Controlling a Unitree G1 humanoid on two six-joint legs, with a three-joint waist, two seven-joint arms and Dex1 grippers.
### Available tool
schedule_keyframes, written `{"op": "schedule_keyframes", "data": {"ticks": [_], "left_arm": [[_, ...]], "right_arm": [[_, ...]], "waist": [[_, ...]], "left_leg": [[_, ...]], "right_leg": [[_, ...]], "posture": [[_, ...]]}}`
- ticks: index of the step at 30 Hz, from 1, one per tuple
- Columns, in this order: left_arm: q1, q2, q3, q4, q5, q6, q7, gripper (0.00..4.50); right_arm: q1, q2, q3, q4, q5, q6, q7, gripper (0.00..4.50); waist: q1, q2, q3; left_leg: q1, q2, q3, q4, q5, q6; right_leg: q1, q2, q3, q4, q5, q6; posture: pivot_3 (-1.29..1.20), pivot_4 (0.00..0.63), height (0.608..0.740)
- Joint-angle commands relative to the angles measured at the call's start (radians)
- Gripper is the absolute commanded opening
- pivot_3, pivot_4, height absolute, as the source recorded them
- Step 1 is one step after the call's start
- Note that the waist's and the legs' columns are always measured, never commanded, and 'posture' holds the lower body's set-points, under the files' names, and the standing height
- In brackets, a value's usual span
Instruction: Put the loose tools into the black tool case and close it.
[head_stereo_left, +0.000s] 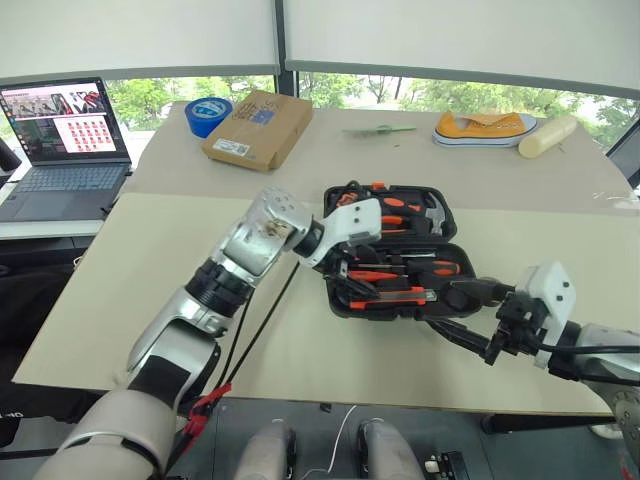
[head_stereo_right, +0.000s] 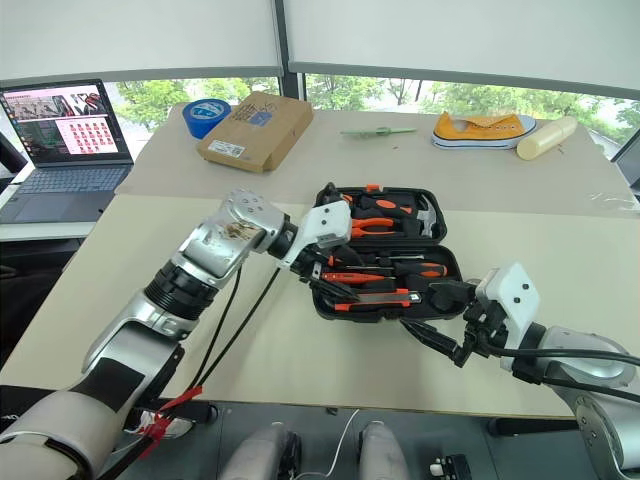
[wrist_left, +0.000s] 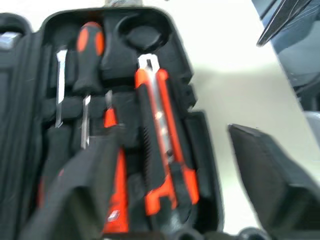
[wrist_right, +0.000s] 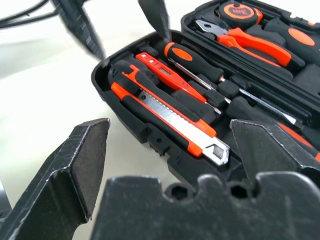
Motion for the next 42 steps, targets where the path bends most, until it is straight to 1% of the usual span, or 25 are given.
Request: {"op": "schedule_keyframes", "data": {"ticks": [1, 2, 3, 5, 6, 7, 14, 18, 21, 30, 32, 35, 38, 40, 42], "left_arm": [[0.014, 0.007, -0.028, 0.025, 0.042, -0.121, 0.015, 1.89], [0.019, 0.004, -0.032, 0.034, 0.047, -0.140, 0.017, 1.58], [0.022, -0.002, -0.031, 0.042, 0.046, -0.147, 0.018, 1.15], [0.022, -0.015, -0.027, 0.056, 0.040, -0.155, 0.020, 0.56], [0.023, -0.023, -0.026, 0.062, 0.040, -0.159, 0.023, 0.08], [0.025, -0.032, -0.029, 0.069, 0.045, -0.171, 0.028, 0.03], [0.034, -0.069, -0.085, 0.139, 0.127, -0.263, 0.070, 0.03], [0.042, -0.081, -0.108, 0.165, 0.154, -0.307, 0.067, 0.03], [0.051, -0.083, -0.138, 0.201, 0.202, -0.385, 0.086, 0.03], [0.053, -0.117, -0.144, 0.310, 0.240, -0.444, 0.131, 0.03], [0.049, -0.124, -0.124, 0.310, 0.214, -0.432, 0.113, 0.03], [0.037, -0.135, -0.065, 0.254, 0.125, -0.361, 0.045, 0.03], [0.014, -0.144, -0.009, 0.216, 0.054, -0.296, 0.009, 0.03], [-0.005, -0.153, 0.017, 0.223, 0.041, -0.289, 0.022, 0.03], [-0.017, -0.162, 0.019, 0.256, 0.061, -0.320, 0.050, 0.03]], "right_arm": [[-0.026, -0.003, -0.008, -0.005, 0.002, -0.028, 0.005, 4.50], [-0.030, -0.003, -0.007, -0.003, 0.001, -0.028, 0.006, 4.50], [-0.033, -0.003, -0.005, -0.002, 0.000, -0.028, 0.006, 4.50], [-0.034, -0.004, -0.005, -0.001, -0.002, -0.028, 0.008, 4.50], [-0.032, -0.004, -0.005, -0.002, -0.004, -0.029, 0.010, 4.50], [-0.029, -0.004, -0.006, -0.004, -0.005, -0.029, 0.010, 4.50], [-0.013, -0.004, -0.017, -0.010, -0.007, -0.027, 0.012, 4.50], [-0.007, -0.003, -0.020, -0.011, -0.009, -0.028, 0.010, 4.50], [-0.004, -0.001, -0.020, -0.012, -0.009, -0.028, 0.007, 4.50], [0.005, 0.009, -0.012, -0.017, -0.011, -0.030, -0.005, 4.50], [0.004, 0.010, -0.011, -0.017, -0.012, -0.029, -0.006, 4.50], [0.004, 0.011, -0.011, -0.016, -0.012, -0.027, -0.006, 4.50], [0.009, 0.009, -0.013, -0.016, -0.013, -0.030, -0.003, 4.50], [0.009, 0.008, -0.013, -0.011, -0.015, -0.033, -0.001, 4.50], [0.005, 0.009, -0.010, -0.004, -0.018, -0.036, -0.001, 4.50]], "waist": [[0.001, 0.000, 0.000], [0.003, 0.000, 0.000], [0.003, 0.000, 0.000], [0.003, 0.000, 0.000], [0.004, 0.000, 0.000], [0.004, 0.000, 0.000], [0.002, 0.000, 0.000], [0.003, 0.000, 0.000], [0.003, 0.000, 0.000], [0.003, -0.001, -0.002], [0.004, -0.001, -0.002], [0.002, -0.001, -0.002], [0.001, -0.001, -0.002], [0.001, -0.001, -0.002], [0.002, -0.001, -0.002]], "left_leg": [[0.000, 0.000, 0.000, 0.000, 0.000, 0.000], [0.000, 0.000, 0.000, 0.000, 0.000, 0.000], [0.000, 0.000, 0.000, 0.000, 0.000, 0.000], [-0.001, 0.000, 0.000, 0.001, 0.000, 0.000], [-0.001, 0.000, 0.000, 0.001, 0.000, 0.000], [-0.001, 0.000, 0.000, 0.001, 0.000, 0.000], [0.000, 0.000, 0.000, 0.000, 0.000, 0.000], [-0.001, 0.000, 0.000, 0.001, 0.000, 0.000], [0.000, 0.000, 0.000, 0.001, 0.000, 0.000], [0.002, 0.000, 0.000, 0.001, 0.000, 0.000], [0.003, 0.000, 0.000, 0.001, 0.000, 0.000], [0.004, 0.000, 0.000, 0.003, 0.000, 0.000], [0.001, 0.000, 0.000, 0.003, 0.000, 0.000], [0.000, 0.000, 0.000, 0.003, 0.000, 0.000], [0.000, 0.000, 0.000, 0.003, 0.000, 0.000]], "right_leg": [[0.000, 0.000, 0.000, 0.000, 0.000, 0.000], [0.000, 0.000, 0.000, 0.000, 0.000, 0.000], [0.000, 0.000, 0.000, 0.000, 0.000, 0.000], [0.000, 0.000, 0.000, 0.000, 0.000, 0.000], [0.000, 0.000, 0.000, 0.000, 0.000, 0.000], [0.000, 0.000, 0.000, 0.000, 0.000, 0.000], [0.000, 0.000, 0.000, 0.000, 0.000, 0.000], [0.001, 0.000, 0.000, 0.000, 0.000, 0.000], [0.001, 0.000, 0.000, 0.000, 0.000, 0.000], [0.003, 0.000, 0.000, 0.000, 0.000, 0.000], [0.005, 0.000, 0.000, 0.000, 0.000, 0.000], [0.005, -0.001, 0.000, 0.000, 0.000, 0.000], [0.002, 0.000, 0.000, 0.002, 0.000, 0.000], [0.000, 0.000, 0.000, 0.002, 0.000, 0.000], [0.000, 0.000, 0.000, 0.001, 0.000, 0.000]], "posture": [[0.00, 0.150, 0.735], [0.00, 0.150, 0.735], [0.00, 0.150, 0.735], [0.00, 0.150, 0.735], [0.00, 0.150, 0.735], [0.00, 0.150, 0.735], [0.00, 0.150, 0.735], [0.00, 0.150, 0.735], [0.00, 0.150, 0.735], [0.00, 0.150, 0.735], [0.00, 0.150, 0.735], [0.00, 0.150, 0.735], [0.00, 0.150, 0.735], [0.00, 0.150, 0.735], [0.00, 0.150, 0.735]]}}
